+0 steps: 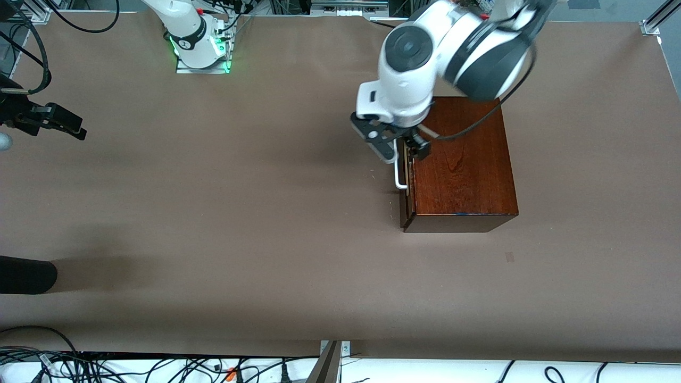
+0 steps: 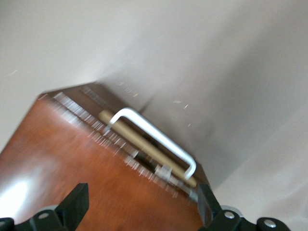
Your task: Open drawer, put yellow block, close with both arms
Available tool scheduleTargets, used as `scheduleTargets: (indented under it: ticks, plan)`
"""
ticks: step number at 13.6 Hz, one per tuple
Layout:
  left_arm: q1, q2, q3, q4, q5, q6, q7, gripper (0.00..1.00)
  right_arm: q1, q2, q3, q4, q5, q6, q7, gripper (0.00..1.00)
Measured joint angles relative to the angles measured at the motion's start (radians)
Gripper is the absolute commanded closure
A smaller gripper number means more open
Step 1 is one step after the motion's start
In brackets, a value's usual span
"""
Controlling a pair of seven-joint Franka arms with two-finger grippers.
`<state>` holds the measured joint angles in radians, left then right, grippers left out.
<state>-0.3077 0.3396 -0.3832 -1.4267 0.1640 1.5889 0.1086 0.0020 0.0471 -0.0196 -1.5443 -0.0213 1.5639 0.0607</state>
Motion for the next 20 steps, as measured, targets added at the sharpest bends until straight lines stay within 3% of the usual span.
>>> scheduleTargets:
  ticks: [2, 4, 9, 12, 16, 20]
  plan:
    - [0.048, -0.024, 0.015, 0.055, -0.002, -0.075, -0.006, 0.0, 0.0, 0.0, 0.0, 0.0, 0.0, 0.0, 0.0, 0.0]
    - [0.076, -0.048, 0.08, 0.083, -0.035, -0.1, -0.007, 0.0, 0.0, 0.0, 0.0, 0.0, 0.0, 0.0, 0.0, 0.0]
    - [0.086, -0.098, 0.371, 0.085, -0.21, -0.098, -0.006, 0.0, 0.0, -0.002, 0.001, 0.0, 0.0, -0.004, 0.0, 0.0]
    - [0.092, -0.141, 0.479, 0.037, -0.221, -0.032, -0.012, 0.0, 0.0, -0.002, 0.001, 0.0, 0.0, -0.01, 0.0, 0.0]
    - [0.103, -0.262, 0.521, -0.088, -0.201, -0.011, -0.066, 0.0, 0.0, -0.002, 0.001, 0.0, 0.0, -0.012, 0.0, 0.0]
    - [0.161, -0.298, 0.482, -0.128, -0.196, -0.011, -0.083, 0.0, 0.0, -0.003, 0.001, 0.0, 0.0, -0.013, 0.0, 0.0]
